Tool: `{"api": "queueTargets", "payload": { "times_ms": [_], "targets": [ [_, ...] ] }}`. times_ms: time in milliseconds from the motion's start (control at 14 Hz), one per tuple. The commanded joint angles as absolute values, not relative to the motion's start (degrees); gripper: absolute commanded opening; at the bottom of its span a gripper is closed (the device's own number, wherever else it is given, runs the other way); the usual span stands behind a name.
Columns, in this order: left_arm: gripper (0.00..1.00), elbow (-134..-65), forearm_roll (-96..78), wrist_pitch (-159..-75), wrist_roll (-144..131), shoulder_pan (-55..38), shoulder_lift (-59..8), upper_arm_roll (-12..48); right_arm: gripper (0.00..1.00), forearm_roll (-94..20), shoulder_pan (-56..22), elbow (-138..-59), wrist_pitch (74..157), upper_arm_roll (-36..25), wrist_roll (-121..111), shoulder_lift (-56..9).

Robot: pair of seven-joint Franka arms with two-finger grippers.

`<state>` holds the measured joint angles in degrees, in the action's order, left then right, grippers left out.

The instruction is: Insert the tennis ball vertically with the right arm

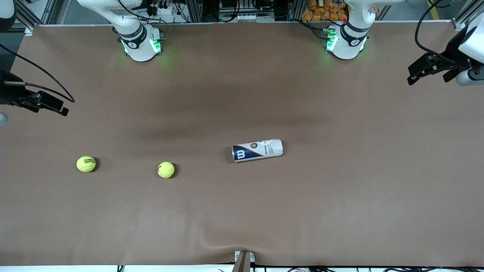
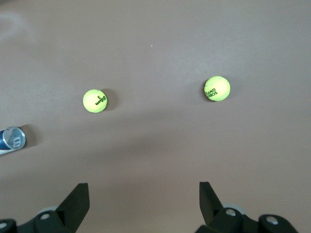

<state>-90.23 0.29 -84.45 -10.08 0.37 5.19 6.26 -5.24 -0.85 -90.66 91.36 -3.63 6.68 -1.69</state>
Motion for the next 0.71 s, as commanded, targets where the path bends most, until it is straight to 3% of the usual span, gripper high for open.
{"api": "queueTargets", "payload": {
  "times_ms": [0, 643],
  "targets": [
    [1.0, -89.0, -0.3, -83.7, -9.3, 0.6, 4.6, 6.5, 1.0, -5.4, -1.1, -91.1, 91.5, -3.8, 6.4, -0.7],
    [1.0, -89.2, -0.6, -83.7, -9.0, -0.3, 3.0, 7.2, 1.0, -5.4, -1.1, -91.1, 91.5, -3.8, 6.4, -0.8]
  ]
}}
